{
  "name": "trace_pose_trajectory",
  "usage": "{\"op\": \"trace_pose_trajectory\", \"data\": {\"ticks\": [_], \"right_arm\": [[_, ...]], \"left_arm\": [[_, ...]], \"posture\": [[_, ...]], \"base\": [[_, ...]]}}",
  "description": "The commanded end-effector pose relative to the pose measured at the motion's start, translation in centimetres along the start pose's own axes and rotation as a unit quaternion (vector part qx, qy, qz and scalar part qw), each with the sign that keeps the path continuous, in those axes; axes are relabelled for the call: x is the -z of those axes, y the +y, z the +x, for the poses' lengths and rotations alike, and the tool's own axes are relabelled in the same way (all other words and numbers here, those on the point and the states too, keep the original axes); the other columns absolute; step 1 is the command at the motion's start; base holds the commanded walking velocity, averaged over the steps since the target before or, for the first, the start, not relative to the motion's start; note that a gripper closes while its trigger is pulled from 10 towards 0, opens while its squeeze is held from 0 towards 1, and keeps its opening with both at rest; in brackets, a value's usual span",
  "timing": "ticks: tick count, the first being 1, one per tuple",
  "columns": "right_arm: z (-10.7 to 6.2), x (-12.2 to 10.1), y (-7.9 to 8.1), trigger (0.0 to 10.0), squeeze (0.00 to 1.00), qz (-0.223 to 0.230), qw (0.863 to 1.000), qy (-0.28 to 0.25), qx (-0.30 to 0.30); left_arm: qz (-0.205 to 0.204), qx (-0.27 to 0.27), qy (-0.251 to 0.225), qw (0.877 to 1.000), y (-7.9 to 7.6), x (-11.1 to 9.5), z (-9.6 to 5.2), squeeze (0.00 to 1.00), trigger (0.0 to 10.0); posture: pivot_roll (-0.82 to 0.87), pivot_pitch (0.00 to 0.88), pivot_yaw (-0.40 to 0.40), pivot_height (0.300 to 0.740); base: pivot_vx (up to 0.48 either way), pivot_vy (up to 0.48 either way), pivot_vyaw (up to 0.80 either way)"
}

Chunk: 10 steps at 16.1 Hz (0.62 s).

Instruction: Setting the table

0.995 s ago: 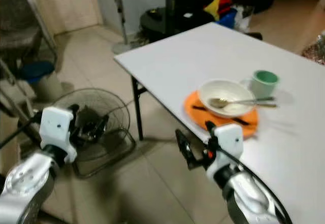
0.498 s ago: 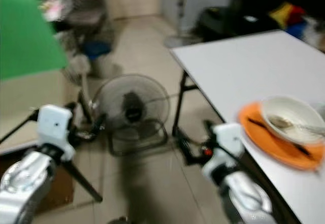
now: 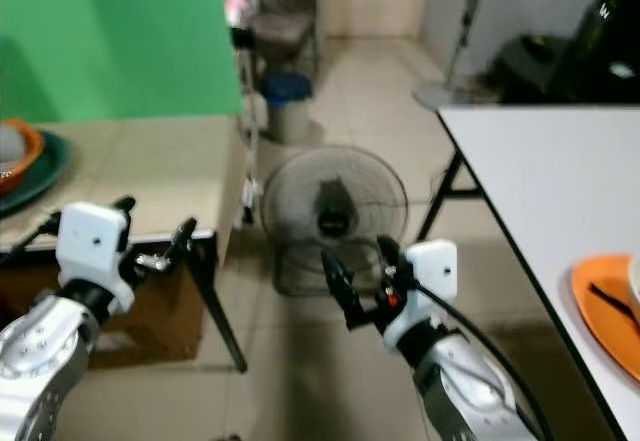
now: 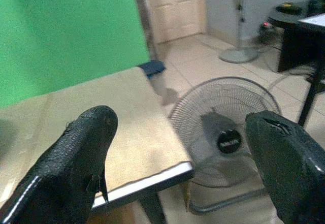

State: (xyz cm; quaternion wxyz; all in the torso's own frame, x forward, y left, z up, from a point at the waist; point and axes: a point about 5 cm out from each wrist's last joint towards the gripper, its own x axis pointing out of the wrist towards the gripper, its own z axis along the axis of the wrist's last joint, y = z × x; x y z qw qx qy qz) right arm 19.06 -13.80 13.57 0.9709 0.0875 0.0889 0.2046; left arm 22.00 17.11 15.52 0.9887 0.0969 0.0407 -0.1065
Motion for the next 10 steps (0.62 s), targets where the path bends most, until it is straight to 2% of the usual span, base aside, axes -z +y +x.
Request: {"op": "trace_pose_trajectory", "data": {"ticks": [1,3,10], "right_arm": [[-0.04,-0.01,-0.30,10.0,1.00,0.000,1.000,0.005,0.001],[0.03,0.01,-0.30,10.0,1.00,0.000,1.000,0.006,-0.003],[0.38,0.18,0.11,10.0,1.00,-0.013,0.999,0.015,-0.034]], "left_arm": [[-0.001,0.008,-0.010,1.000,-0.17,-0.43,-0.05,0.00,10.0],[0.000,0.008,-0.014,1.000,-0.10,-0.56,-0.10,0.00,10.0],[-0.006,0.011,-0.021,1.000,-0.02,-0.73,-0.44,0.00,10.0]], "posture": [[0.18,0.000,0.024,0.740],[0.18,0.000,0.024,0.740],[0.19,0.000,0.007,0.740]], "base": [[0.000,0.000,0.80],[0.000,0.000,0.80],[0.299,0.000,0.79]]}}
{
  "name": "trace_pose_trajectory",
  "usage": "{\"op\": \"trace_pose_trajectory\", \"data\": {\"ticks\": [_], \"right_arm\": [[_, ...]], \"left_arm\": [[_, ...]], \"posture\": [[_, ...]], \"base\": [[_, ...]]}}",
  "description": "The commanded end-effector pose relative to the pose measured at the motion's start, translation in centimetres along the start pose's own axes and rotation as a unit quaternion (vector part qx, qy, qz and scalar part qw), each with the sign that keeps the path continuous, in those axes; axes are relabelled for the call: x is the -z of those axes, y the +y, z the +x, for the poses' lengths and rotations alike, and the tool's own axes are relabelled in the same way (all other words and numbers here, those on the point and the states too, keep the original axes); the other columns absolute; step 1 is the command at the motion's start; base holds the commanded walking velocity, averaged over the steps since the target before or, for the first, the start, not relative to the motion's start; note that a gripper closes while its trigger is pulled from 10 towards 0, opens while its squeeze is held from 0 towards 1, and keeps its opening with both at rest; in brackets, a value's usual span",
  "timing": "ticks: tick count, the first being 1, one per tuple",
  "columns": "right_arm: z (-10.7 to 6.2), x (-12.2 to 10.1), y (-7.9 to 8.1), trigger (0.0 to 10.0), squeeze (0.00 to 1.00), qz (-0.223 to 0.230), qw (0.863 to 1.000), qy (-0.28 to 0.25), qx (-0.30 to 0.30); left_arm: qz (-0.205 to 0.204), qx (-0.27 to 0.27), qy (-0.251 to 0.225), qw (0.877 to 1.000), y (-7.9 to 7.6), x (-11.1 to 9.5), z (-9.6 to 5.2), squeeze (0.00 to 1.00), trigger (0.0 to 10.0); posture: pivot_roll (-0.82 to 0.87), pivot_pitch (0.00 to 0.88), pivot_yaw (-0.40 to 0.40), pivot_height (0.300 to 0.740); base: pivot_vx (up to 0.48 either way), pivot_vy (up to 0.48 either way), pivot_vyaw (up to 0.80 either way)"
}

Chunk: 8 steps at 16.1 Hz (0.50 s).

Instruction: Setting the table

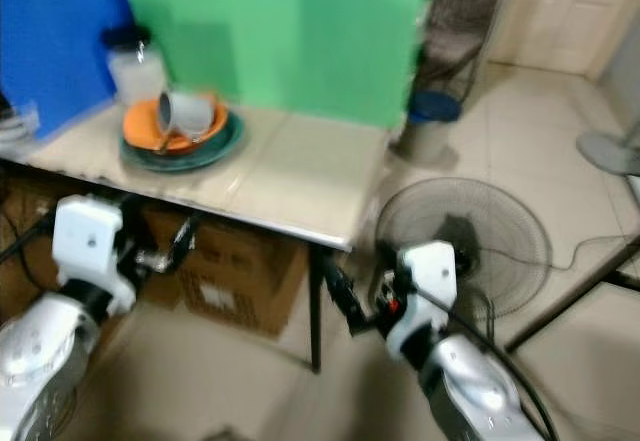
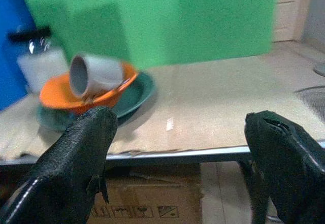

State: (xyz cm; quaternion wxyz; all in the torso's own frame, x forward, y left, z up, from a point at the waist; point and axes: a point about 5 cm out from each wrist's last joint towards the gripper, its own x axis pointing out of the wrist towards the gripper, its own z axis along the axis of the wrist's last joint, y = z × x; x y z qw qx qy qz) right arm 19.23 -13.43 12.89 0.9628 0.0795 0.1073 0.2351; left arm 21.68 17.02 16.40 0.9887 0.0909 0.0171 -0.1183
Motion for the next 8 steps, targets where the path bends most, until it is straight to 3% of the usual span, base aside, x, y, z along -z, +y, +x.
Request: {"op": "trace_pose_trajectory", "data": {"ticks": [1,8], "right_arm": [[0.00,-0.49,-0.02,10.0,1.00,-0.007,1.000,-0.007,-0.004],[0.36,-0.66,0.12,10.0,1.00,-0.012,1.000,-0.011,-0.012]], "left_arm": [[-0.003,0.001,0.004,1.000,0.00,0.12,-0.09,0.00,10.0],[-0.003,-0.004,0.005,1.000,0.18,0.12,-0.41,0.00,10.0]], "posture": [[0.19,0.000,0.007,0.740],[0.20,0.000,0.003,0.740]], "base": [[0.315,0.000,0.00],[0.316,0.000,0.00]]}}
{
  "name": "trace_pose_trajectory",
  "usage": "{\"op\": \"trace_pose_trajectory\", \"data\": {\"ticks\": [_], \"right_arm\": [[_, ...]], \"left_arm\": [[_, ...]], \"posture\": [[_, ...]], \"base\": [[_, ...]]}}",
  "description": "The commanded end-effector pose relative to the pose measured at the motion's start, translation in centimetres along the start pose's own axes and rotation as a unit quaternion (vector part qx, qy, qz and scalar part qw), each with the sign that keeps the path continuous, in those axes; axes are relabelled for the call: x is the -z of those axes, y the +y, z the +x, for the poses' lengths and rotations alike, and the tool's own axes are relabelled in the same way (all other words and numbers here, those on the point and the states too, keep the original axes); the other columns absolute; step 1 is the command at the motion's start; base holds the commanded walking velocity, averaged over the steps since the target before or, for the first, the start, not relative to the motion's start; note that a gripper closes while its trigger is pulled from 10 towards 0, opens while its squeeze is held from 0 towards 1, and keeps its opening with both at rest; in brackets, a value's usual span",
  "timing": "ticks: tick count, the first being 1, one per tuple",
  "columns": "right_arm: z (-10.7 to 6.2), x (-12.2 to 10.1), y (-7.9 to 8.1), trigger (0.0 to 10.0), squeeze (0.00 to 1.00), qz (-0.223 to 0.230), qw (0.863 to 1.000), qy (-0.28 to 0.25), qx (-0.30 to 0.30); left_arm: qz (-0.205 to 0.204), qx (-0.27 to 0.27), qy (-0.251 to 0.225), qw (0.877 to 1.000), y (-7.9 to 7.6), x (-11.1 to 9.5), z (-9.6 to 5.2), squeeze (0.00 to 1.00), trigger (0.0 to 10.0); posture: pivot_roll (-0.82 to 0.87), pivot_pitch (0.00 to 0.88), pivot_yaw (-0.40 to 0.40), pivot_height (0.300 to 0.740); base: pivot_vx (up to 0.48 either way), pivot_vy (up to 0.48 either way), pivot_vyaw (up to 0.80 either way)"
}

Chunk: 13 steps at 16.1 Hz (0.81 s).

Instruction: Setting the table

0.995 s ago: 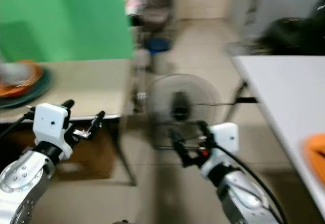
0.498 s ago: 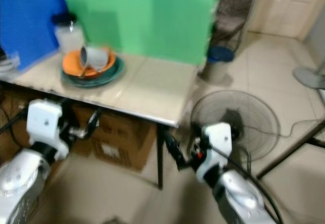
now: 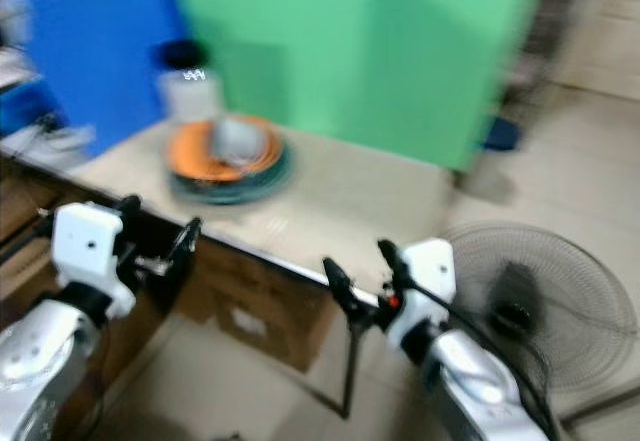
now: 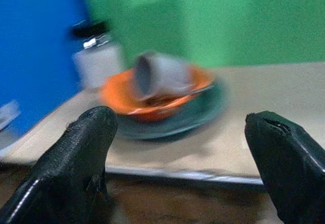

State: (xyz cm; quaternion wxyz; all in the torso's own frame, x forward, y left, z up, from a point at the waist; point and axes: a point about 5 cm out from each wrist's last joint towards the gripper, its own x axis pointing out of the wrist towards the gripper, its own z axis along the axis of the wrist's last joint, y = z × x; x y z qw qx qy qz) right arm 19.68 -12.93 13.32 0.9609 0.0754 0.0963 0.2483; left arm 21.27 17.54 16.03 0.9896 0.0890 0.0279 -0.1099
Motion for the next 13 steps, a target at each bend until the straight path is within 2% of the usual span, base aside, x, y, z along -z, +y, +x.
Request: {"op": "trace_pose_trajectory", "data": {"ticks": [1,4,8,13], "right_arm": [[-0.13,-0.25,-0.24,10.0,1.00,-0.004,1.000,-0.004,0.003],[-0.04,-0.40,-0.23,10.0,1.00,-0.001,1.000,-0.008,0.002],[0.28,-0.97,-0.49,10.0,1.00,0.007,1.000,-0.026,0.009],[0.55,-1.24,-0.03,10.0,1.00,-0.007,0.999,-0.025,-0.023]], "left_arm": [[0.000,0.003,-0.006,1.000,-0.14,-0.34,0.06,0.00,10.0],[0.001,0.000,-0.005,1.000,-0.11,-0.39,-0.08,0.00,10.0],[0.003,0.002,-0.005,1.000,-0.09,-0.46,-0.10,0.00,10.0],[0.005,0.002,-0.004,1.000,-0.16,-0.52,-0.14,0.00,10.0]], "posture": [[0.20,0.000,0.000,0.740],[0.21,0.000,-0.004,0.740],[0.21,0.000,-0.006,0.740],[0.22,0.000,-0.010,0.740]], "base": [[0.311,0.000,0.80],[0.311,0.000,0.80],[0.300,0.000,0.00],[0.286,0.000,0.00]]}}
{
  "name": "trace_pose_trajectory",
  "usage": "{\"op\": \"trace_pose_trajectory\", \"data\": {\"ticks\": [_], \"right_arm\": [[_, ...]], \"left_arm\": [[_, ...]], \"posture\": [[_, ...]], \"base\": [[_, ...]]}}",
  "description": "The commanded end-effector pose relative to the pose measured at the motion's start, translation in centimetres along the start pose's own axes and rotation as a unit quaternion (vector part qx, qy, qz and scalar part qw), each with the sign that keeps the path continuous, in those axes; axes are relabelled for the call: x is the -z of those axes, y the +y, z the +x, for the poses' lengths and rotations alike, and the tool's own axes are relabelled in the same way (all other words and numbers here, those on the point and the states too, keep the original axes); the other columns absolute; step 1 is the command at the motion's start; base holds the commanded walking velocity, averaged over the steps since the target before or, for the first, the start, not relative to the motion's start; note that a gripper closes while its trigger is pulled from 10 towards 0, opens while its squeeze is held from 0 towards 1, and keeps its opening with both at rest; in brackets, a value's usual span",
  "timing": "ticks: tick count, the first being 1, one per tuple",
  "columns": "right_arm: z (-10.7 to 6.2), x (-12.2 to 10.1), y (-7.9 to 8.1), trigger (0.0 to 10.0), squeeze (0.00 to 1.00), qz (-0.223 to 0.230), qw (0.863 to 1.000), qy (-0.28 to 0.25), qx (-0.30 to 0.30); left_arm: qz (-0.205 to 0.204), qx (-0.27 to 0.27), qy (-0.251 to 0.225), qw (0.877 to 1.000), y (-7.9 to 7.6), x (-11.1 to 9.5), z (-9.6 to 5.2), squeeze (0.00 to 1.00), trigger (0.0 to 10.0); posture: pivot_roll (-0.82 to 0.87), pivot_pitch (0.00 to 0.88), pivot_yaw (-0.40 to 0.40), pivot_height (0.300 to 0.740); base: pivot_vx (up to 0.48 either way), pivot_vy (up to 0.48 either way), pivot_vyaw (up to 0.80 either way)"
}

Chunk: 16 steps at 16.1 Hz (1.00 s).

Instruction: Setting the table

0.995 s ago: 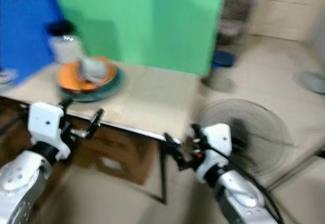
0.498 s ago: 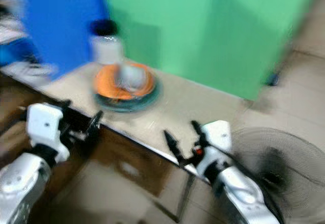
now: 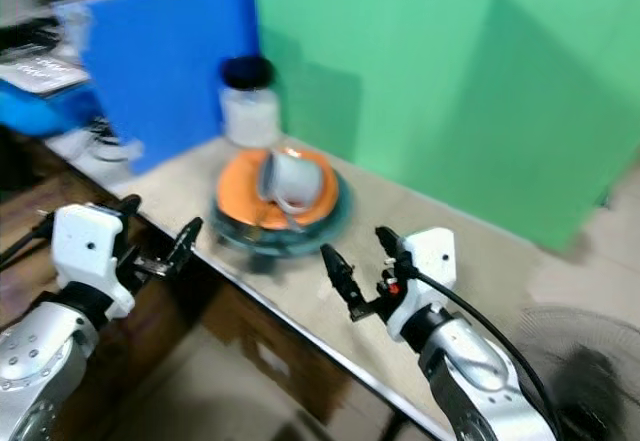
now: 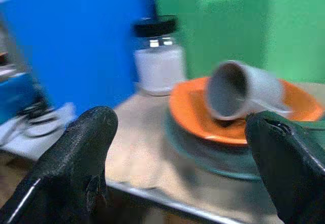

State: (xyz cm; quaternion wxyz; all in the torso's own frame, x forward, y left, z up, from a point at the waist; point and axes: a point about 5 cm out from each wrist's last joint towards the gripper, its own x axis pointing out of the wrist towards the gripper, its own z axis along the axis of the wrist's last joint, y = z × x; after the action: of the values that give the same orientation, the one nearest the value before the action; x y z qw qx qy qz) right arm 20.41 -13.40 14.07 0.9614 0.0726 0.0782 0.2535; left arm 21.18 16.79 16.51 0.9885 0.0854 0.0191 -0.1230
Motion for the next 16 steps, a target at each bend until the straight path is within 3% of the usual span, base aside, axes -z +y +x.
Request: {"op": "trace_pose_trajectory", "data": {"ticks": [1,3,8,11,13,15,16], "right_arm": [[0.4,-0.4,0.7,10.0,1.00,-0.003,1.000,-0.008,-0.022],[0.5,-0.6,0.7,10.0,1.00,-0.006,1.000,-0.012,-0.028],[0.6,-1.1,0.9,10.0,1.00,-0.018,0.999,-0.016,-0.042],[1.3,-1.7,1.0,10.0,1.00,-0.054,0.998,-0.007,-0.040],[1.7,-1.9,0.7,10.0,1.00,-0.076,0.997,0.006,-0.027],[2.7,-2.5,0.5,10.0,1.00,-0.112,0.993,0.027,-0.018],[3.6,-2.9,0.3,10.0,1.00,-0.159,0.986,0.052,0.001]], "left_arm": [[0.007,-0.012,0.006,1.000,0.5,0.1,-0.2,0.00,10.0],[0.007,-0.012,0.007,1.000,0.4,0.1,-0.3,0.00,10.0],[0.007,-0.003,0.010,1.000,0.2,0.1,-0.4,0.00,10.0],[0.011,0.014,0.014,1.000,0.0,0.1,-0.3,0.00,10.0],[0.015,0.044,0.018,0.999,-0.4,0.2,-0.5,0.00,10.0],[0.019,0.121,0.034,0.992,-1.1,0.3,-1.0,0.00,10.0],[0.023,0.168,0.049,0.984,-1.5,0.5,-1.5,0.00,10.0]], "posture": [[0.22,0.000,-0.013,0.740],[0.22,0.000,-0.015,0.740],[0.22,0.000,-0.012,0.740],[0.22,0.000,-0.009,0.740],[0.22,0.000,-0.008,0.740],[0.22,0.000,-0.009,0.740],[0.22,0.000,-0.009,0.740]], "base": [[0.285,0.000,0.80],[0.281,0.000,0.66],[0.262,0.000,0.00],[0.000,0.000,0.00],[0.000,0.000,0.00],[0.000,0.000,0.00],[0.000,0.000,0.00]]}}
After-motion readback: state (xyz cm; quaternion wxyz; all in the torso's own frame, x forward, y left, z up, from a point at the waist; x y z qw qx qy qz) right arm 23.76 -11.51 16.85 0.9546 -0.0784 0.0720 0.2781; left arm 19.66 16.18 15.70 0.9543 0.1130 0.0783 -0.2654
